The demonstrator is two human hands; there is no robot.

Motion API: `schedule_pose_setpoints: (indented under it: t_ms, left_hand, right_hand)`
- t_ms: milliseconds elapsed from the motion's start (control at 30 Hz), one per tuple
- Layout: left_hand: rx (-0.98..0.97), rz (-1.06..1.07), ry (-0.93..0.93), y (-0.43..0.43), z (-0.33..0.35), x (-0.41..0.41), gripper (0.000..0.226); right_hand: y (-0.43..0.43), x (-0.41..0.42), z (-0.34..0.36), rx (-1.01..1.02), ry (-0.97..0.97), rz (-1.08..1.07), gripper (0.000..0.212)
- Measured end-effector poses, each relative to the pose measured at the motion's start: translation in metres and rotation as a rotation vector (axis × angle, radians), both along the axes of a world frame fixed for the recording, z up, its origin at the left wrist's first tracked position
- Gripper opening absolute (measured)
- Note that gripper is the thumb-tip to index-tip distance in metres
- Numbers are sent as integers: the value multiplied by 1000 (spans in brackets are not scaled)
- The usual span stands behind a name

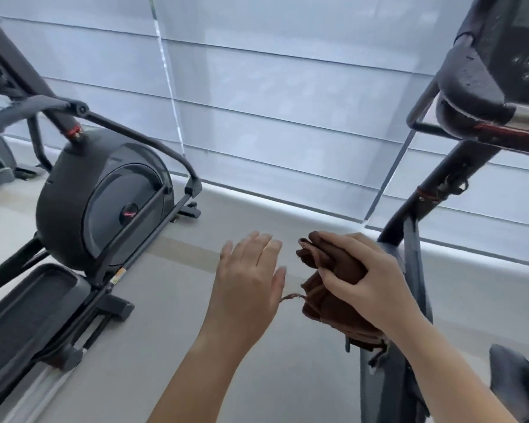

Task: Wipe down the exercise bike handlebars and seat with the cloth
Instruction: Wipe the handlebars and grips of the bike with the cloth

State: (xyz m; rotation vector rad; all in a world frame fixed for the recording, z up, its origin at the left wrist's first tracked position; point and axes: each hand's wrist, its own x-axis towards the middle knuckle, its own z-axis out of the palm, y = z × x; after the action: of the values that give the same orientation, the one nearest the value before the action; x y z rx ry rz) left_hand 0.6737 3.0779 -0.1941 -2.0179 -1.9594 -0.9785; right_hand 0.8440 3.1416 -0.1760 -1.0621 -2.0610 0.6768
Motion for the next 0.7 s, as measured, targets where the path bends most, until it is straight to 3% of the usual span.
schedule_pose_setpoints:
  t_ms: [200,500,700]
  left_hand:
    - [62,-111,-34,64,28,-68,34]
    - [78,-392,-84,132,30,-64,36]
    - [160,-468,39,195,43,-66,34]
  right_hand:
    - [26,-61,26,78,45,-126,50]
    - [52,-50,29,92,66,-426,47]
    - [102,-56,26,124,122,-532,46]
